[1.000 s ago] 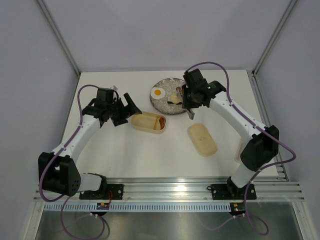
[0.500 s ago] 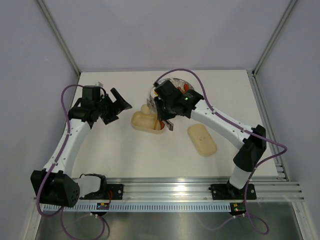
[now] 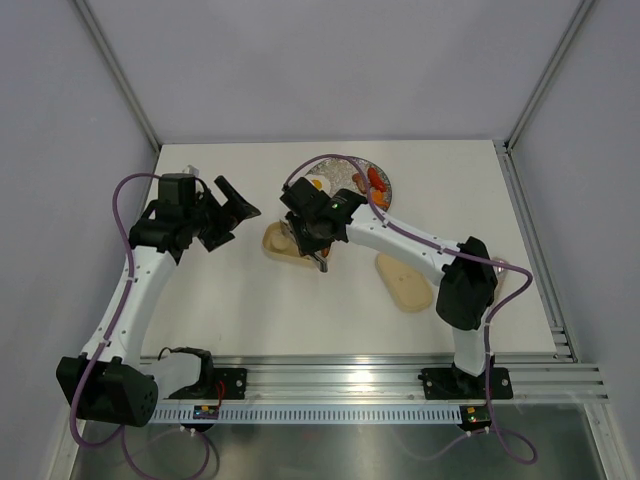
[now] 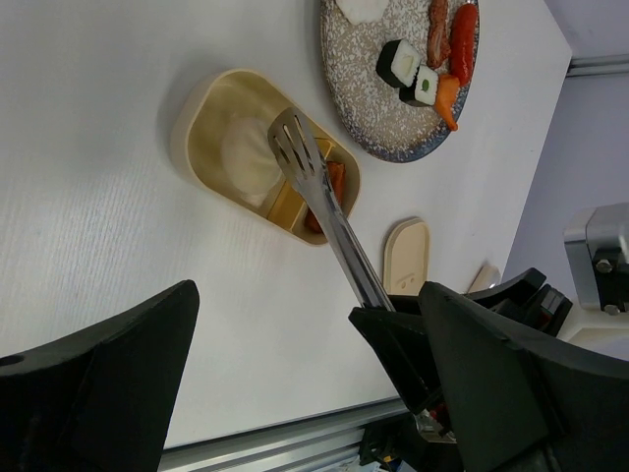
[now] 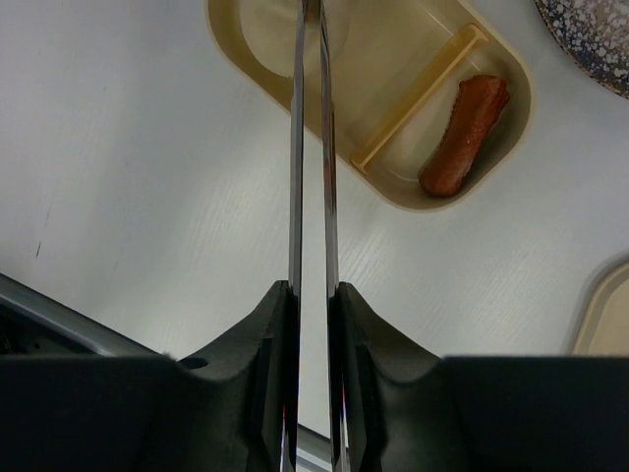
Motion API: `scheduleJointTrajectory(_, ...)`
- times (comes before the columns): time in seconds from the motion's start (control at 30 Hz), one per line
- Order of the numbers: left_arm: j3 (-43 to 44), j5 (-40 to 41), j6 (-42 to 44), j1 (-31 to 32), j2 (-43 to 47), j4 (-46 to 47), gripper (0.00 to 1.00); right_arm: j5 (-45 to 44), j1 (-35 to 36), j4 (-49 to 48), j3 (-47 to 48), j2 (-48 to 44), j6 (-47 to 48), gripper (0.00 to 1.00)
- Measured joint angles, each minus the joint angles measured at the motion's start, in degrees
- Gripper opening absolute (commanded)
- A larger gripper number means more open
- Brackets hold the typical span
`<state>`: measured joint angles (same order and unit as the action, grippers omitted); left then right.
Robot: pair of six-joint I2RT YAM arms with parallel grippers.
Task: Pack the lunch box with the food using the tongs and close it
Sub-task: Place the fake food in the packing box.
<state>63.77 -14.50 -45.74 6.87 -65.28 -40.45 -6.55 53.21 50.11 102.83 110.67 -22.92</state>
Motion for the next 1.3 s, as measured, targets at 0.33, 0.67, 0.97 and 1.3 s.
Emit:
scheduleJointTrajectory(0.33,-0.1,0.0,0.0,-0.1,0.3,-0.2,0.99,0.1,0.0,-1.4,1.6,3.5,0.0,0.18)
scheduleJointTrajectory(0.67,-0.1,0.0,0.0,-0.1,0.3,-0.2,0.99,0.1,0.0,-1.9,2.1,3.8,0.0,0.5)
scheduleJointTrajectory(0.97,-0.2,0.0,0.0,-0.1,0.3,-0.2,0.99,0.0,0.1,-1.8,3.1,3.7,0.1,0.54)
scheduleJointTrajectory(1.3,-0.2,0.0,0.3,-0.1,0.3,-0.2,0.99,-5.7,0.0,-0.5,5.7,2.1,2.0,0.53)
